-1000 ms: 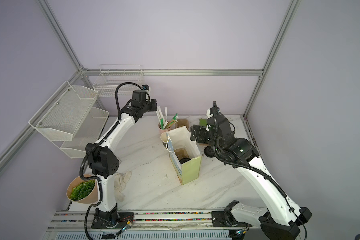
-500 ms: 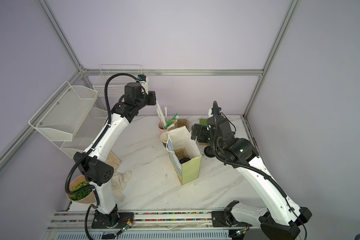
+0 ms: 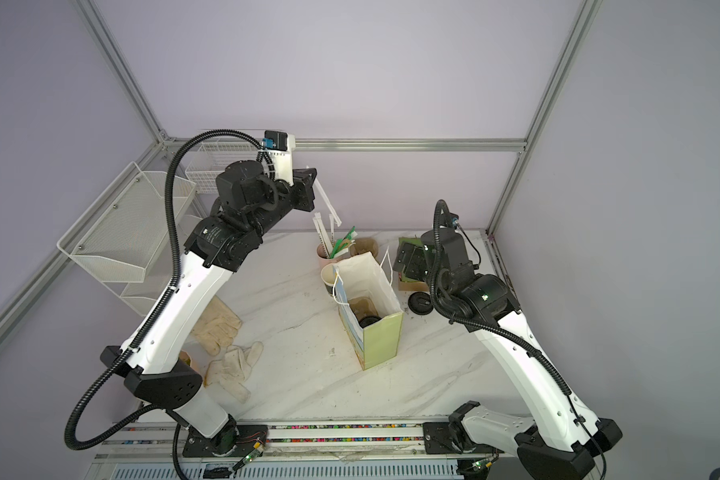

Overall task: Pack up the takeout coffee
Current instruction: 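Carry the straws over the bag with the left gripper while the right nears the tissues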

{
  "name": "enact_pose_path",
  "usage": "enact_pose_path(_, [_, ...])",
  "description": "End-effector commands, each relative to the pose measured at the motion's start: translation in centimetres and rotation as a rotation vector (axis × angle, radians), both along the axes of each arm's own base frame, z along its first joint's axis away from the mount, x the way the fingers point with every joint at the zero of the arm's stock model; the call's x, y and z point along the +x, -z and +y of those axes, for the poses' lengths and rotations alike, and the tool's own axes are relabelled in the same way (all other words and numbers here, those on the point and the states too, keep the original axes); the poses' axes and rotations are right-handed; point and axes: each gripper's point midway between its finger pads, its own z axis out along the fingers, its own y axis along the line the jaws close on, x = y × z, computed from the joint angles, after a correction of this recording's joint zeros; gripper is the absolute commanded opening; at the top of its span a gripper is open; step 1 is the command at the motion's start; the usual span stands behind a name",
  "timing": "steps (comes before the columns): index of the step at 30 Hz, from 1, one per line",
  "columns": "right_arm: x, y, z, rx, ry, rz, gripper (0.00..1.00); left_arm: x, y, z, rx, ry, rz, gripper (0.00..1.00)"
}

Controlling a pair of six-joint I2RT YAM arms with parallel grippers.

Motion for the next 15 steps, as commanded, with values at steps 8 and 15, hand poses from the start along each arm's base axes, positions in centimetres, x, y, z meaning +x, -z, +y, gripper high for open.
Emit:
enact_pose_path(8, [1.8,0.4,-3.4,0.068,0.121,0.012,0.97,-5.7,0.8,-2.9,0.006,0.092,0.013,0.0])
enact_pose_path(15, [2.5,1.5,-3.6,0.09,0.097,0.033,0.97,-5.8,6.8,-5.4,0.064,0.117,0.119,0.0])
